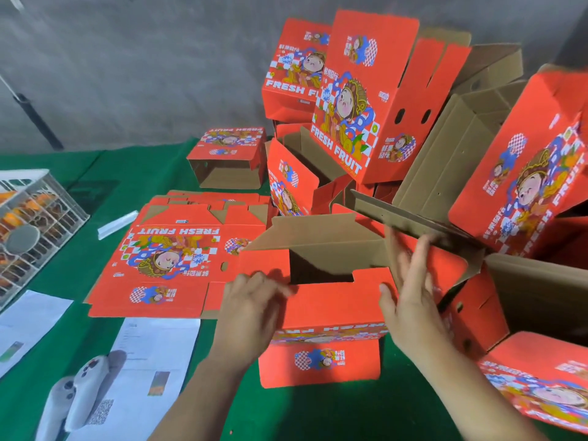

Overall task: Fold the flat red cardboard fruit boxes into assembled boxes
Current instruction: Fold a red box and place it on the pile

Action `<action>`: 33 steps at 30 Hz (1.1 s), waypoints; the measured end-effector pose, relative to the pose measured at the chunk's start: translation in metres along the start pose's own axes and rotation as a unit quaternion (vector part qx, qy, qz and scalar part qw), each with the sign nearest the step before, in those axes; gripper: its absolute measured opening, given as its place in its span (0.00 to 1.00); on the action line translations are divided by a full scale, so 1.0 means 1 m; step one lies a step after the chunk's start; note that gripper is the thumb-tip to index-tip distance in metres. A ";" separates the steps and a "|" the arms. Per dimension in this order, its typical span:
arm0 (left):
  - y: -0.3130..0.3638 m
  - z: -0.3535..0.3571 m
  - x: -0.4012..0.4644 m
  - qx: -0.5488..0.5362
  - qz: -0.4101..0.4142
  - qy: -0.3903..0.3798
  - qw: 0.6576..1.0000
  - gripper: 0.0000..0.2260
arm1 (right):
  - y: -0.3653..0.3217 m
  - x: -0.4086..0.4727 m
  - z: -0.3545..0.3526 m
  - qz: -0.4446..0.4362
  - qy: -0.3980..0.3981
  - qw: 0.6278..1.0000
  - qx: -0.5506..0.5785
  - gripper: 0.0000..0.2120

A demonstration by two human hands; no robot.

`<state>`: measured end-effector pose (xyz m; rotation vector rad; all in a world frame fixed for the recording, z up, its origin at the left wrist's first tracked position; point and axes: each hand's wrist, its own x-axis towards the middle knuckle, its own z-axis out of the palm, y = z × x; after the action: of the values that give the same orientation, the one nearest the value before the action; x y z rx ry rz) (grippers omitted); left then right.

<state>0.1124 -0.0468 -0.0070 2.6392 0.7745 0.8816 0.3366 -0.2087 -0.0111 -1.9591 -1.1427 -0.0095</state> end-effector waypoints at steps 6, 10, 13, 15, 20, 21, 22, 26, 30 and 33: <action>0.003 -0.006 0.043 0.155 -0.093 -0.126 0.975 0.35 | 0.010 0.004 0.000 -0.083 -0.068 0.994 -0.012 0.35; -0.002 0.002 0.056 0.171 -0.145 -0.137 0.965 0.37 | 0.015 -0.008 0.004 -0.092 -0.095 0.991 -0.014 0.28; 0.001 0.002 0.058 0.113 -0.164 -0.089 0.976 0.37 | 0.013 -0.003 0.005 -0.075 -0.079 0.994 -0.030 0.24; 0.001 0.002 0.053 0.068 -0.182 -0.043 0.980 0.33 | 0.011 0.007 0.004 -0.057 -0.062 0.996 -0.037 0.23; -0.003 0.003 0.043 -0.027 -0.202 0.072 0.976 0.19 | 0.005 0.028 0.009 -0.014 -0.031 0.999 -0.027 0.27; -0.004 0.004 0.043 -0.040 -0.192 0.103 0.975 0.19 | 0.001 0.033 0.011 0.017 -0.014 1.000 -0.008 0.29; -0.006 0.004 0.043 -0.044 -0.197 0.120 0.972 0.19 | -0.004 0.041 0.012 0.048 0.007 0.999 0.010 0.30; -0.017 -0.003 0.044 -0.121 -0.229 -0.024 0.966 0.16 | -0.017 0.060 0.021 0.163 -0.034 0.986 0.027 0.28; -0.018 -0.001 0.047 0.043 -0.205 -0.109 0.972 0.43 | -0.010 0.056 0.029 0.102 -0.143 0.978 -0.114 0.48; -0.006 0.009 0.050 0.157 -0.274 -0.117 0.941 0.47 | -0.012 0.058 0.037 0.121 -0.137 0.964 -0.192 0.50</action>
<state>0.1495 -0.0143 0.0076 2.4844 1.5801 0.3037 0.3470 -0.1398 -0.0043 -2.4999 -1.1286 0.1887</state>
